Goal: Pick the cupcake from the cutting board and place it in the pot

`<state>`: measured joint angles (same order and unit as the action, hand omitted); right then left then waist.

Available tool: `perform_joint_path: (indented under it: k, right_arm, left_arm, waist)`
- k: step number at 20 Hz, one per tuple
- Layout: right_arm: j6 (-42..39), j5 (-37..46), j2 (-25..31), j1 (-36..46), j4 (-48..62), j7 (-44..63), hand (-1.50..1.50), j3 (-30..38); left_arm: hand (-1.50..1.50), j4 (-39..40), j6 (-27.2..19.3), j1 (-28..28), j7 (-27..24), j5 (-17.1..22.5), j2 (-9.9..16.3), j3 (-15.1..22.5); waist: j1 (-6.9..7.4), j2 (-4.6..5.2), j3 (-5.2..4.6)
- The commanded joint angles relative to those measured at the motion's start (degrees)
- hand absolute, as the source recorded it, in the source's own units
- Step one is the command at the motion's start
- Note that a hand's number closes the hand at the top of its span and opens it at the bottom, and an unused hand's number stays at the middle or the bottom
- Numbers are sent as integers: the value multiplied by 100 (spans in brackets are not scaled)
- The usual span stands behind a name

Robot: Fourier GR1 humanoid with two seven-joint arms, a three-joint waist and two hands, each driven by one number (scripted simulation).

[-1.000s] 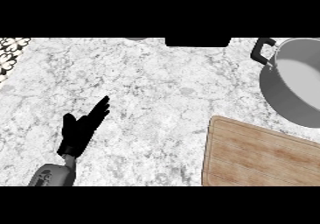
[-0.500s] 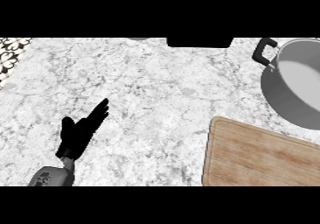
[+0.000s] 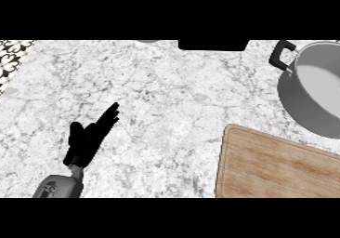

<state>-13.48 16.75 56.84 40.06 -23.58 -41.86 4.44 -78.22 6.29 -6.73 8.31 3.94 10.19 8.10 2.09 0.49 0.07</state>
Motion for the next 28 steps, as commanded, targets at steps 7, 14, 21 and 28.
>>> perform_joint_path:
  k: [7,14,21,28]
  right_arm:
    - [1654,1768,-543,548,-33,943,150,-1224]
    - [965,2622,-1279,975,811,2177,150,-1946]
    - [356,2722,-1681,1462,1448,2453,-150,-1852]
    - [760,784,-2105,1611,1166,1634,-150,1]
  left_arm:
    - [0,-356,-27,284,76,-149,-98,200]
    - [0,-114,-20,-81,218,-102,-141,62]
    - [0,-382,91,368,91,-125,-40,58]
    - [0,-99,-49,-27,147,-149,-122,-57]
  waist:
    - [104,18,1]
    - [117,56,-2]
    - [36,12,5]
    - [-73,8,22]
